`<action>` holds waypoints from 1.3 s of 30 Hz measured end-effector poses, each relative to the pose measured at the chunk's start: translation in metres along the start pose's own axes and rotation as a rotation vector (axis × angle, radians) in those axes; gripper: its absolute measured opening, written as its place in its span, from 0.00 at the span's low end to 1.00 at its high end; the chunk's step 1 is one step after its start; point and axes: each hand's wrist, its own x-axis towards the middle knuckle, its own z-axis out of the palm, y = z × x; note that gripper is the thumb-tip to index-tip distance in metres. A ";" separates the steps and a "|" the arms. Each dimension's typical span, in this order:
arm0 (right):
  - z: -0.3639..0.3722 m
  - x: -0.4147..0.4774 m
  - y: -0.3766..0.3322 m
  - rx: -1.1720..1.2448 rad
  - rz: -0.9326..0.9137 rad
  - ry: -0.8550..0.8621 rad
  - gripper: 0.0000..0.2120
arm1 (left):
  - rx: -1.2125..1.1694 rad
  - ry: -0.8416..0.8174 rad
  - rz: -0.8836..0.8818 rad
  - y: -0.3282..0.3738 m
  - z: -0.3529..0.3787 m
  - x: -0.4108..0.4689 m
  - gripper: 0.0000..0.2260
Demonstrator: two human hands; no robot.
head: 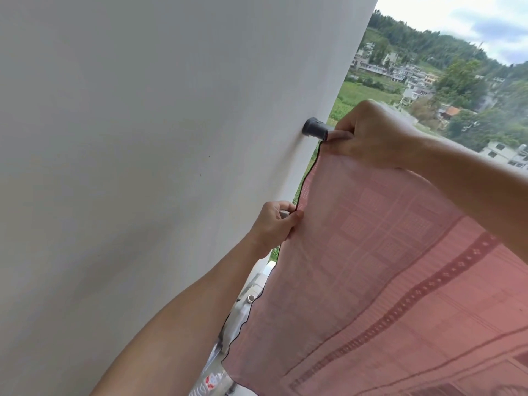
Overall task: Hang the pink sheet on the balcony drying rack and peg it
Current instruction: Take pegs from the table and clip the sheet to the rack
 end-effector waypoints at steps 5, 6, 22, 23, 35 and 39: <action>0.004 0.011 -0.006 -0.110 0.016 -0.133 0.21 | -0.005 -0.037 -0.057 -0.014 -0.002 0.002 0.07; 0.003 0.012 -0.007 -0.121 0.022 -0.156 0.20 | 0.007 -0.034 -0.064 -0.014 -0.002 0.001 0.07; -0.049 0.006 0.016 0.203 0.143 -0.283 0.26 | -0.079 -0.254 -0.106 0.069 0.011 0.002 0.05; -0.045 0.006 0.016 0.173 0.133 -0.330 0.25 | -0.087 -0.226 -0.107 0.071 0.015 0.003 0.03; -0.056 0.012 0.014 0.544 0.153 -0.323 0.11 | -0.111 0.031 0.051 0.076 0.017 0.000 0.06; -0.057 0.020 -0.002 0.543 0.107 -0.209 0.15 | 0.001 0.107 0.093 0.081 0.017 0.001 0.07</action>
